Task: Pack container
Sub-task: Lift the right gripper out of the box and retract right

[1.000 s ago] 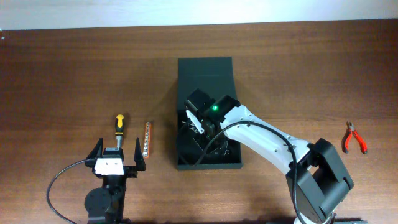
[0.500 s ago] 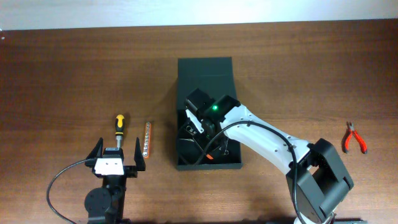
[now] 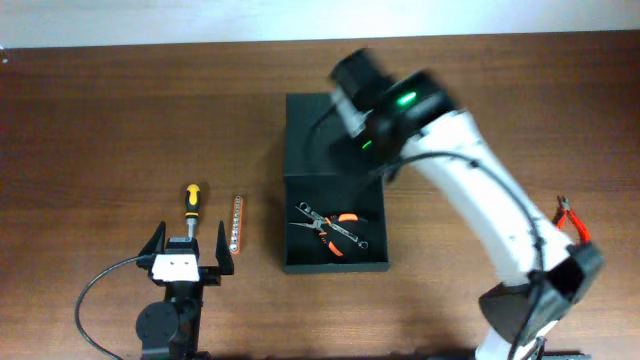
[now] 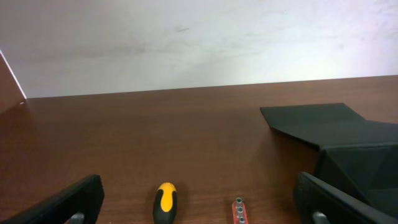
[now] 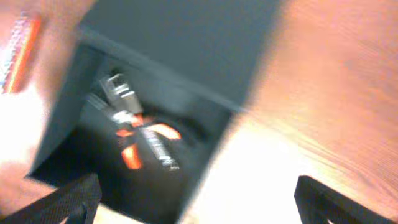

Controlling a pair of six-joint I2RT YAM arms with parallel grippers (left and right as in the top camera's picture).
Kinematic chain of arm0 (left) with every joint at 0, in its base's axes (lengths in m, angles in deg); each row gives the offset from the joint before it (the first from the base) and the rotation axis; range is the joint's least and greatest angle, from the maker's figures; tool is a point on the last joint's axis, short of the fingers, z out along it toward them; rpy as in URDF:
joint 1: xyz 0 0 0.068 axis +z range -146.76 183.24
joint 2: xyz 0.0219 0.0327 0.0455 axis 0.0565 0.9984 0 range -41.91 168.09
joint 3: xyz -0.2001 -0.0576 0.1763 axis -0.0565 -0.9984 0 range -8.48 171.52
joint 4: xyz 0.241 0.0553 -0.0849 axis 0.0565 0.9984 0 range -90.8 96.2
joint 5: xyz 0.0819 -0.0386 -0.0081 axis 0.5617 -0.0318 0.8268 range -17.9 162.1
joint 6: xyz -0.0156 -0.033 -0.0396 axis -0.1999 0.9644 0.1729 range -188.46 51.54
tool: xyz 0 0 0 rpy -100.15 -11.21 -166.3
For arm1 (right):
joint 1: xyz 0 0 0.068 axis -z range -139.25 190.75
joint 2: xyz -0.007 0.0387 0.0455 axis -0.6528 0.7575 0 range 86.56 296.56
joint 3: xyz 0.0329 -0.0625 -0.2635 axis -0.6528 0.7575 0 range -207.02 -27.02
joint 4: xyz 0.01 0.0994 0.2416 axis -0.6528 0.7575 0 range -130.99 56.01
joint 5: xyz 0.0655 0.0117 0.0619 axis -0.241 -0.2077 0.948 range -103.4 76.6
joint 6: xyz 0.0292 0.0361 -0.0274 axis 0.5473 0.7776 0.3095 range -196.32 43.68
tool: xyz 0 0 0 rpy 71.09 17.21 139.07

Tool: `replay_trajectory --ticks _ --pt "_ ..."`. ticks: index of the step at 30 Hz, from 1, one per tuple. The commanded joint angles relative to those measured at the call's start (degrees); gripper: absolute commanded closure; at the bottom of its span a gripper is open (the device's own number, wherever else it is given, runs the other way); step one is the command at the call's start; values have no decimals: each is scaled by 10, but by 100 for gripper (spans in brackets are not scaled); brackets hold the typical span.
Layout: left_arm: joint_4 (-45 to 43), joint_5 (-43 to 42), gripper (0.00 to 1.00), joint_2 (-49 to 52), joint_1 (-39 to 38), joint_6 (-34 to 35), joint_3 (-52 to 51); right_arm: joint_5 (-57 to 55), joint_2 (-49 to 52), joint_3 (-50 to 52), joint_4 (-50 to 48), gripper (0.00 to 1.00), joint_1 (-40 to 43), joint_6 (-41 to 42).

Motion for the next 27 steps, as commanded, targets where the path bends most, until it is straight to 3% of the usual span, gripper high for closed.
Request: replay_trajectory --ticks 1,5,13,21,27 --pt "1 2 1 -4 2 2 -3 -41 -10 -80 57 1 81 40" --pt "1 2 1 -4 2 2 -3 -41 -17 -125 122 1 172 67" --pt "1 2 1 -4 2 2 -3 -22 -92 -119 128 1 353 59" --pt "1 2 1 -4 2 2 -3 -48 -244 7 120 1 542 33" --pt "1 2 1 -4 2 2 -3 56 -261 90 65 1 655 -2"
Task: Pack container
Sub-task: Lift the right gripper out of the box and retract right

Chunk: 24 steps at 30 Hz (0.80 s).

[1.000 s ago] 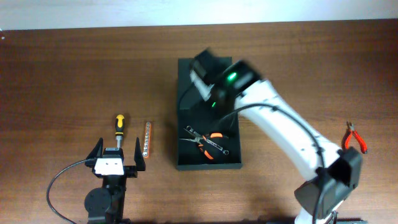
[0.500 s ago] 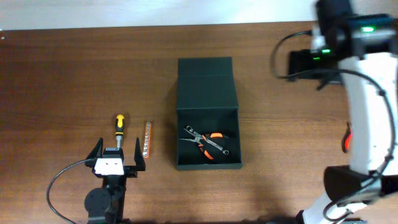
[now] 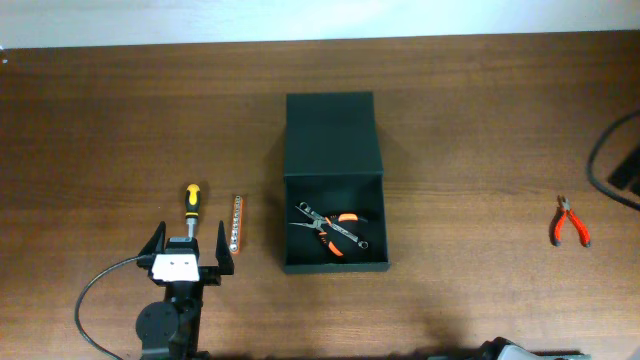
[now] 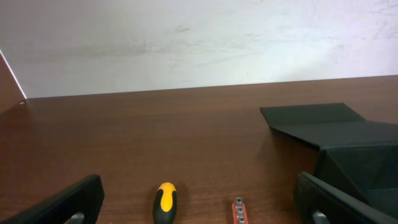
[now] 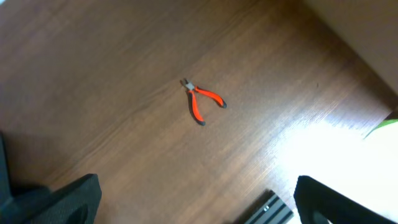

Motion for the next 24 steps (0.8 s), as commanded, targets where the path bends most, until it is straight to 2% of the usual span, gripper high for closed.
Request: replay_trajectory --ticks 1,8,12,19,24 --pt "1 2 1 -4 2 2 -3 71 23 56 -32 1 36 -46" --pt "1 2 1 -4 2 2 -3 139 75 182 -148 1 39 -181" --pt "1 2 1 -4 2 2 -3 130 119 205 -174 1 39 -184" --pt "1 2 1 -4 2 2 -3 127 203 207 -166 1 26 -216" --pt "1 2 1 -4 2 2 -3 85 263 207 -167 1 4 -216"
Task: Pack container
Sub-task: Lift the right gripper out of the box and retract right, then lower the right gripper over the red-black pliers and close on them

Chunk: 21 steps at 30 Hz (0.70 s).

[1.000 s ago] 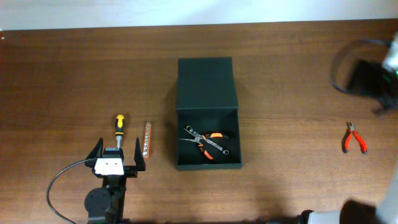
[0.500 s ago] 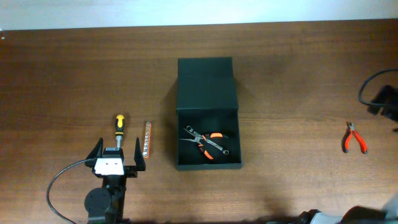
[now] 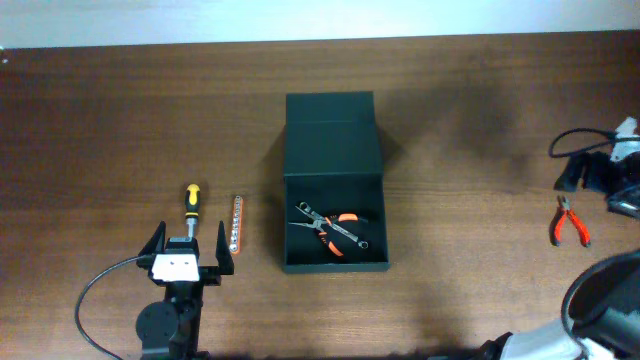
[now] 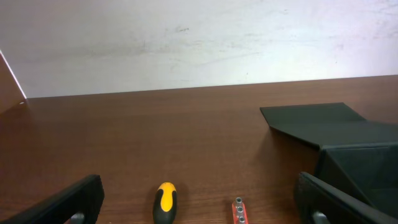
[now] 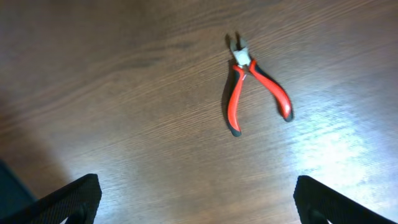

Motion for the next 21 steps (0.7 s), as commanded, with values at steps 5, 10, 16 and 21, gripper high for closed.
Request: replay_trajectory --ticks 5,10,16,21 --pt "1 2 1 -4 2 2 -3 -26 61 6 -8 1 -35 -15" --pt "1 2 1 -4 2 2 -3 -26 64 38 -46 1 -45 -24" --pt "1 2 1 -4 2 2 -3 -20 56 114 -104 1 -43 -21" --pt "1 2 1 -4 2 2 -3 -19 49 192 -174 1 -43 30"
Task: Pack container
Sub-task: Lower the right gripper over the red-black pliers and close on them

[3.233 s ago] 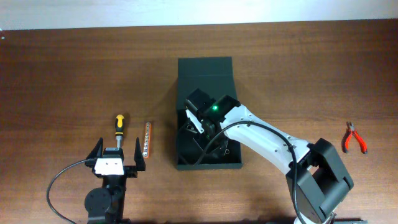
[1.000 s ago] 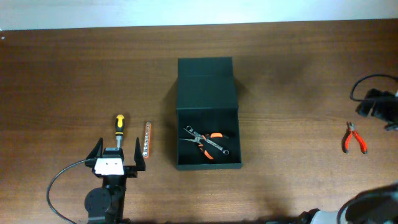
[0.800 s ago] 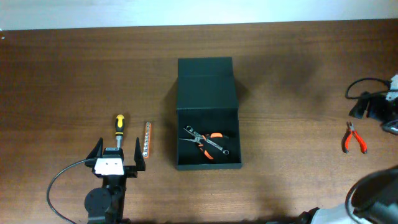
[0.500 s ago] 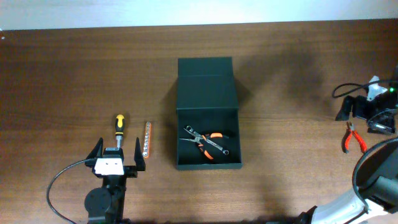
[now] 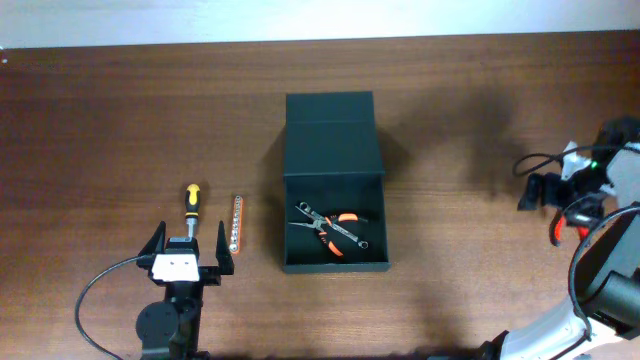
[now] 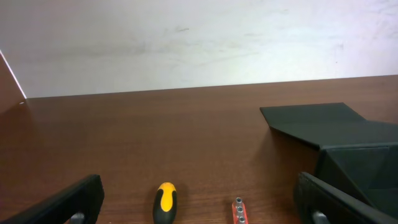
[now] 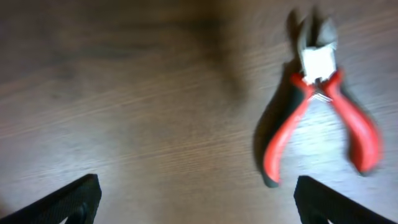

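Observation:
An open black box (image 5: 335,262) sits mid-table with its lid (image 5: 330,120) folded back; orange-handled pliers (image 5: 338,225) and metal tools lie inside. Red-handled pliers (image 7: 317,118) lie flat on the table at the far right, mostly hidden under my arm in the overhead view (image 5: 557,233). My right gripper (image 7: 199,205) hovers low over them, open, with the handles near its right finger. A yellow-black screwdriver (image 5: 191,203) and an orange bit holder (image 5: 235,222) lie left of the box. My left gripper (image 5: 190,250) rests open just behind them.
The box wall (image 6: 357,171) and lid (image 6: 314,117) rise at the right of the left wrist view. A white wall runs behind the table's far edge. A black cable loops near the left arm's base (image 5: 95,290).
My right gripper has come down much closer to the red pliers, which now fill the right of its view, blurred. In the overhead view it moved left over them. The left arm has not moved.
My right gripper was first open above the black box with the orange pliers inside. Then it was off at the table's right side, high above the red pliers. It then hung nearer them, and now hovers low over them, still open.

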Controlling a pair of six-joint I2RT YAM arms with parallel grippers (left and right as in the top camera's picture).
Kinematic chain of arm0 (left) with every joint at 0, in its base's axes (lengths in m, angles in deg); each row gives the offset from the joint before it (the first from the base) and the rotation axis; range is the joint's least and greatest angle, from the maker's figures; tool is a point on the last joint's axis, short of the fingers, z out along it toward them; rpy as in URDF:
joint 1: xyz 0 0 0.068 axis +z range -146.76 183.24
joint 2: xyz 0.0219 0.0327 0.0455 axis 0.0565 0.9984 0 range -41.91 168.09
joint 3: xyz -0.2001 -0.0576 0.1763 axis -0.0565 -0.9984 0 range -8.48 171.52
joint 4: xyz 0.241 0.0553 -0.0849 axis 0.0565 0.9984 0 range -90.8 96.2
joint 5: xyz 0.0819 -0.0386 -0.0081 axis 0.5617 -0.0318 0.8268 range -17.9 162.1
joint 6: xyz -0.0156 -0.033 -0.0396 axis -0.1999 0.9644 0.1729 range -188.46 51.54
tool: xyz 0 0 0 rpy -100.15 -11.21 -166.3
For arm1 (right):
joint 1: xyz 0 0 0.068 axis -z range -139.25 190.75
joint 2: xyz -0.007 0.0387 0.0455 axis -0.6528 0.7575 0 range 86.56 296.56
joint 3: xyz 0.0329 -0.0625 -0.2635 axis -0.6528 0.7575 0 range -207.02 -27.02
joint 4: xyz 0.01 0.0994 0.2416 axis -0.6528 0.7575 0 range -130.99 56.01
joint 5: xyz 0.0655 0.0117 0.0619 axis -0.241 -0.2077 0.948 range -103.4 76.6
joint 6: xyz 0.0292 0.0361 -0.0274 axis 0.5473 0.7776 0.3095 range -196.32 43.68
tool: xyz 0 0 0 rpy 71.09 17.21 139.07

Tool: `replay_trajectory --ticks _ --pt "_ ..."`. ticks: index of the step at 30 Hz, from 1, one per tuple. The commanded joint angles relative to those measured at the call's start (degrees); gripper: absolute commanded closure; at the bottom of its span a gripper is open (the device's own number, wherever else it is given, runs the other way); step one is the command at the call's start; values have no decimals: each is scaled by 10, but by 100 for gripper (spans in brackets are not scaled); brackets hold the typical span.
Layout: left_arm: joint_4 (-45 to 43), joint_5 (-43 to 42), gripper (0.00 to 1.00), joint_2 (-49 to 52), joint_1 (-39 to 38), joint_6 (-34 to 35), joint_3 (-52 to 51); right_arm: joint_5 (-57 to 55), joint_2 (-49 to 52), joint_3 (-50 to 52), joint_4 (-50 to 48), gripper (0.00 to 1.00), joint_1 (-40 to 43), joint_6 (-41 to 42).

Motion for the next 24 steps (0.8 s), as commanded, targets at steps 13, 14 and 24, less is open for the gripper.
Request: replay_trajectory --ticks 13,14,24 --pt "1 2 1 -4 2 2 -3 -32 -12 95 -100 1 -2 37" --pt "1 2 1 -4 2 2 -3 -31 -12 95 -101 1 -2 37" --pt "1 2 1 -4 2 2 -3 -34 -11 95 -110 1 -2 24"
